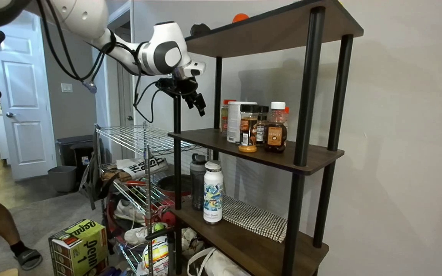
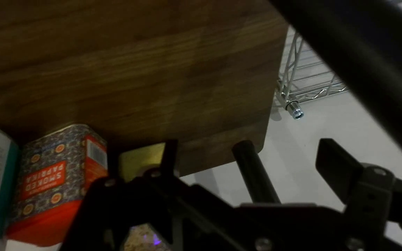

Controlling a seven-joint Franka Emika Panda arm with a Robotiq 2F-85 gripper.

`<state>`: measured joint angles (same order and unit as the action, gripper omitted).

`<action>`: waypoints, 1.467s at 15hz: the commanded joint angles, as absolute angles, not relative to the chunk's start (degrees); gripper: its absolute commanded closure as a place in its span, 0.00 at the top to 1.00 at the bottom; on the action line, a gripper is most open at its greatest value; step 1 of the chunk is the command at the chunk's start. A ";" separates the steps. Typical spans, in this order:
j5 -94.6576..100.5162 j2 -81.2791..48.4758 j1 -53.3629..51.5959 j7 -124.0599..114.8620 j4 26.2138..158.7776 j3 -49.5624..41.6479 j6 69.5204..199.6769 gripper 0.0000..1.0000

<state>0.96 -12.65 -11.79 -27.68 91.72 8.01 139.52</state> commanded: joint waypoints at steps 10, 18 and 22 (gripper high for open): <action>1.85 -14.06 -14.17 -30.52 90.48 6.44 139.26 1.00; 1.85 -14.07 -14.17 -30.52 90.47 6.40 139.26 1.00; 1.47 -14.98 -13.60 -30.25 89.26 5.90 138.52 1.00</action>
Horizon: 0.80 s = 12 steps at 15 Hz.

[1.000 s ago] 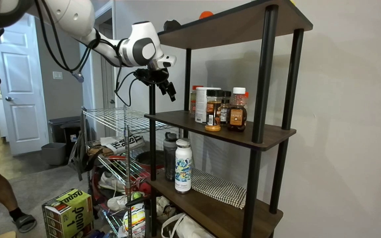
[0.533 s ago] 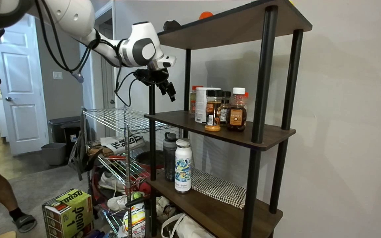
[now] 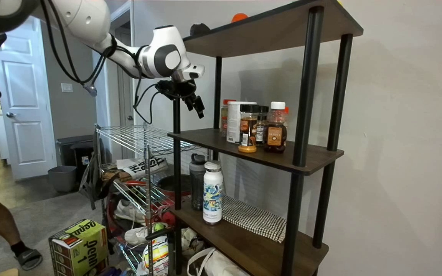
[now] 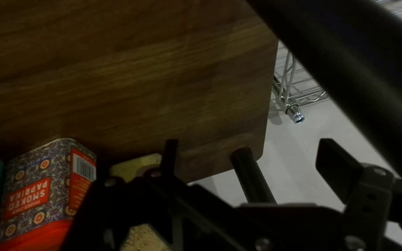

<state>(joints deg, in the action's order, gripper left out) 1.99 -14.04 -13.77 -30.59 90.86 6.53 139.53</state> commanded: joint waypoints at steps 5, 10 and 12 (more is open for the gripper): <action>0.75 -16.47 -12.60 -29.72 87.64 4.70 137.83 1.00; 0.30 -17.68 -11.60 -29.94 86.46 3.19 137.55 1.00; -0.18 -18.13 -11.24 -29.78 86.03 2.78 137.45 1.00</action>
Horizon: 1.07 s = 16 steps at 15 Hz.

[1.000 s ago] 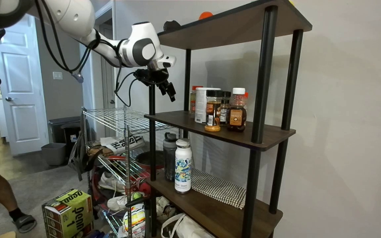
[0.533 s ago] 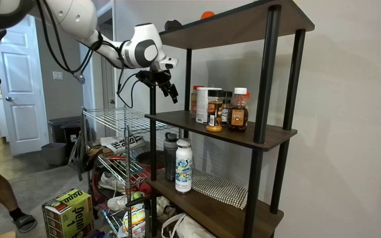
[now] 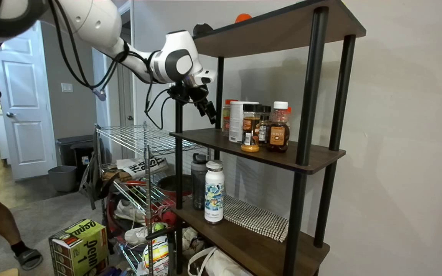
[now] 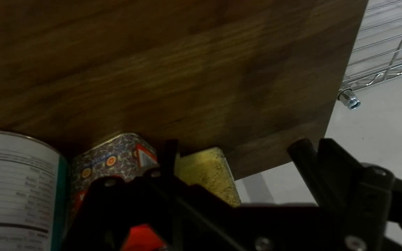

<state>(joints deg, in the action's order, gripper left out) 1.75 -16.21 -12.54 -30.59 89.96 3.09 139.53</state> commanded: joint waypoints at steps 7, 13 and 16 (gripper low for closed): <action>-1.31 -19.44 -10.20 -29.39 85.15 2.14 137.56 1.00; -2.05 -19.28 -9.65 -28.95 85.84 1.76 137.72 1.00; -0.09 -18.63 -10.78 -30.52 88.32 1.37 139.37 1.00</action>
